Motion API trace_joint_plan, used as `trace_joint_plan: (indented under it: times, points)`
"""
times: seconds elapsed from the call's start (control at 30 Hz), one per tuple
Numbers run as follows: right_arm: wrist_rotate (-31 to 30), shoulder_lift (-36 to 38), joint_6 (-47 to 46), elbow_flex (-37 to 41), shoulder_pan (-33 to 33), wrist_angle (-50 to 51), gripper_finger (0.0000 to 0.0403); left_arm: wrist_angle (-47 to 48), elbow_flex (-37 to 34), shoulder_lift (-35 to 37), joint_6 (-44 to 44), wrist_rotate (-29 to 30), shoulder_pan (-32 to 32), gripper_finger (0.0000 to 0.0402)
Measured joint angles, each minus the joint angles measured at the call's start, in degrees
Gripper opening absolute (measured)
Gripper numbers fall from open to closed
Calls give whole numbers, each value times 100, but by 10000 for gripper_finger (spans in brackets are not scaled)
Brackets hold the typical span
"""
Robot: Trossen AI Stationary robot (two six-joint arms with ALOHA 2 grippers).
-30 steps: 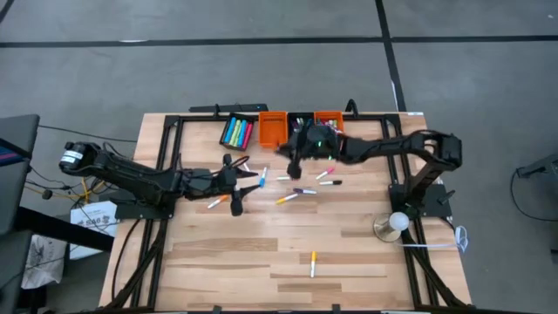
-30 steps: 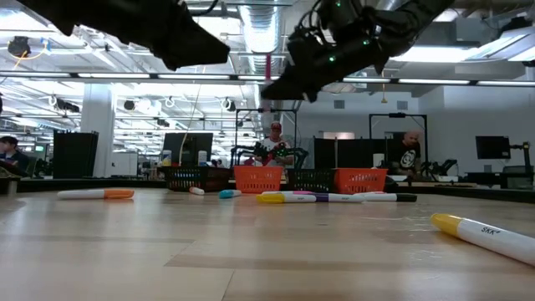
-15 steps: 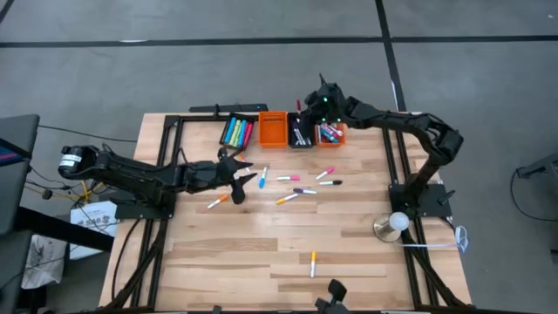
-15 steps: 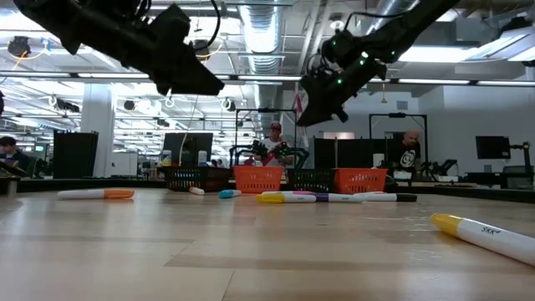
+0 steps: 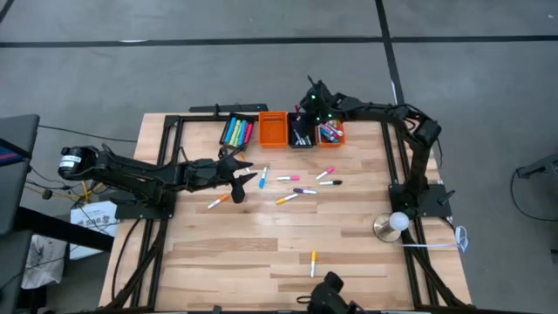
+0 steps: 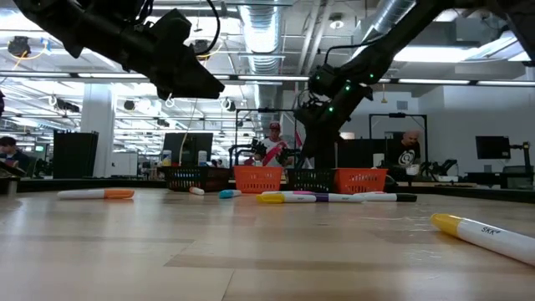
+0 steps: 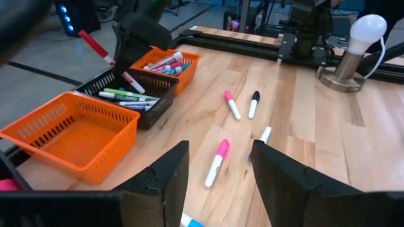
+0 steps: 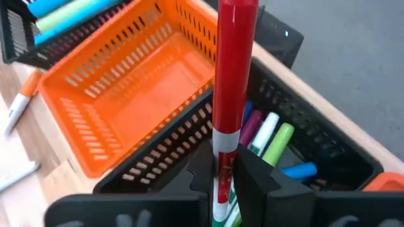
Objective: Pick & Place Markers
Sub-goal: Put the small red marker pen into the right black basket
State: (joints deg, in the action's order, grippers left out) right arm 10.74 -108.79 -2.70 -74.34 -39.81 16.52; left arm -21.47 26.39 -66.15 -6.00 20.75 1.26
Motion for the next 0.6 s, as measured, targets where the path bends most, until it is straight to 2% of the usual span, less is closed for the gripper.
trace_joint_plan:
  times: [0.17,0.43,0.6]
  points:
    - [-13,-27,10,-297,102,507,45,2,0,0,2,0,2,168]
    - [-13,-27,17,-567,158,1247,36,0,0,0,-24,-2,2,168]
    - [-24,-27,162,-574,142,1361,58,0,0,0,-26,-2,2,168]
